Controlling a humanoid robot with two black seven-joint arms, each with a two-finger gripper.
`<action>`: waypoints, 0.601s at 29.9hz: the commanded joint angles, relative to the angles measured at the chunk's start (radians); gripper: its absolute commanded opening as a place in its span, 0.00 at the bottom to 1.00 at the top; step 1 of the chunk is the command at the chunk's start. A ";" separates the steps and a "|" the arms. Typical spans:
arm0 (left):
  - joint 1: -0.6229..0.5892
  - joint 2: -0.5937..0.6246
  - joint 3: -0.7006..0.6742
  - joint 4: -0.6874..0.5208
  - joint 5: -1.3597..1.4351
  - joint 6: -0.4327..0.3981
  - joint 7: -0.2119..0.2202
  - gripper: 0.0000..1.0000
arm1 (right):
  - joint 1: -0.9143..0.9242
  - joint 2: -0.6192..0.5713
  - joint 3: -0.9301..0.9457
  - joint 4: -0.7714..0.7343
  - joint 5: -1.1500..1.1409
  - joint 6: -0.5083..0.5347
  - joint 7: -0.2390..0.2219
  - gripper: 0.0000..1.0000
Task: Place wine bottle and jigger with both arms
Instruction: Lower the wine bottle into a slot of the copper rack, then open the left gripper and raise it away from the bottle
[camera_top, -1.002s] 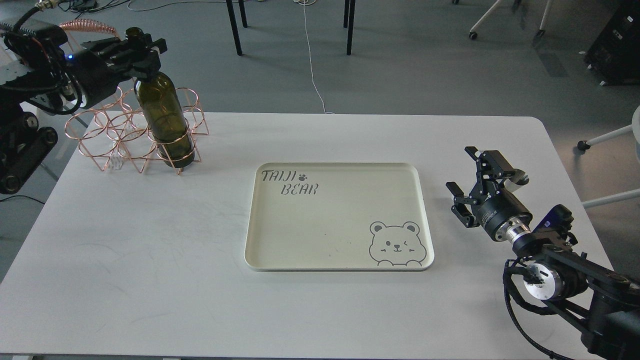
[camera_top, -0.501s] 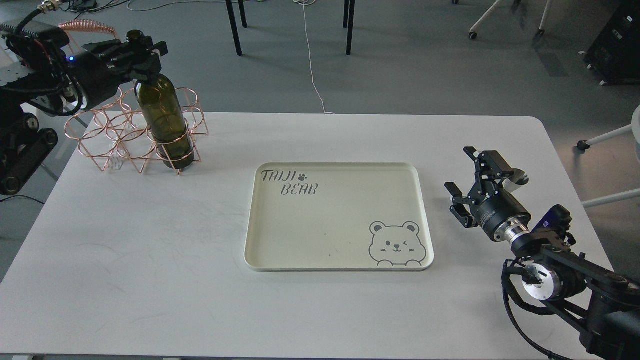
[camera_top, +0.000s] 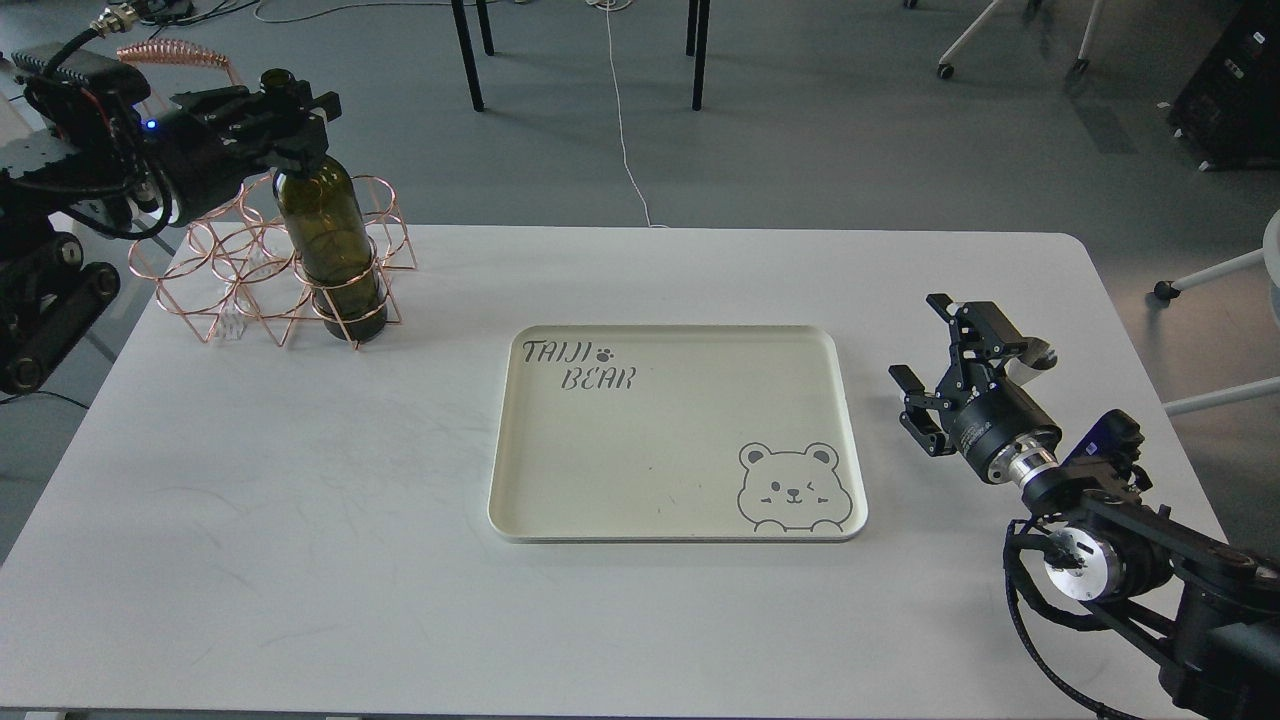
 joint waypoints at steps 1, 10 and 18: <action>0.001 -0.002 0.002 0.000 0.003 0.005 0.000 0.03 | 0.000 0.000 -0.002 0.001 0.000 0.000 0.000 0.97; 0.004 0.001 0.002 0.002 0.003 0.010 0.000 0.01 | -0.001 0.000 -0.002 0.001 0.000 0.000 0.000 0.97; 0.001 -0.001 -0.001 0.003 0.001 0.008 0.000 0.99 | -0.003 0.000 -0.003 0.001 0.000 0.000 0.000 0.97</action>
